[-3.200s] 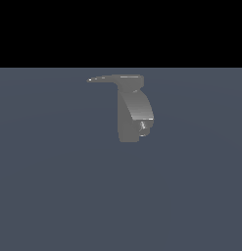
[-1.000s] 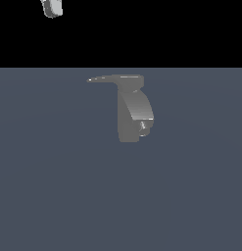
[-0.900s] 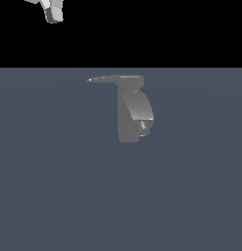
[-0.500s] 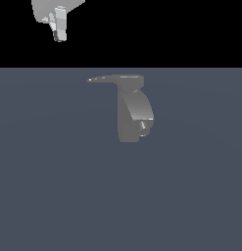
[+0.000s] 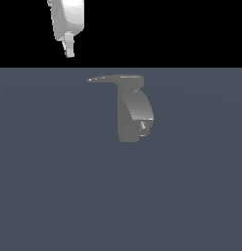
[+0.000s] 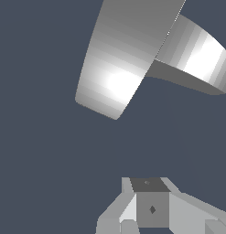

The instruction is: Turn on the faucet by rotating a designated handle.

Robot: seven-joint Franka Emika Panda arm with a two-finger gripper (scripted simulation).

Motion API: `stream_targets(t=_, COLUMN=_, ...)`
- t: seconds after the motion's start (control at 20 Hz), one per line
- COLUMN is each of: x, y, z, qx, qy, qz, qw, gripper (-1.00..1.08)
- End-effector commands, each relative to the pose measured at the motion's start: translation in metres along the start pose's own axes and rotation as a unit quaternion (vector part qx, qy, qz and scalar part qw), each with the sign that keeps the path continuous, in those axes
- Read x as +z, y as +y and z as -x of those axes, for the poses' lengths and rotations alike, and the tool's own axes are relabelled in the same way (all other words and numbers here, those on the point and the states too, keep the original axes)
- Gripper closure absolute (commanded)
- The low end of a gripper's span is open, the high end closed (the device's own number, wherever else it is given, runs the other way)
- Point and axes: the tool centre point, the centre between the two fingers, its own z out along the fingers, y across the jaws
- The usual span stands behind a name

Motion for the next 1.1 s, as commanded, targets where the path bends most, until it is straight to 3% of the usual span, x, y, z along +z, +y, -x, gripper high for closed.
stream_targets(t=0.0, x=0.008, y=-0.013, z=-0.008, qx=0.028, qy=0.001, qz=0.0, qw=0.9996, gripper=1.08)
stream_targets(t=0.35, x=0.032, y=-0.048, z=-0.039, qx=0.11, qy=0.003, qz=0.0, qw=0.9939, gripper=1.08)
stream_targets(t=1.05, x=0.068, y=-0.091, z=-0.099, qx=0.239, qy=0.006, qz=0.001, qw=0.9711, gripper=1.08)
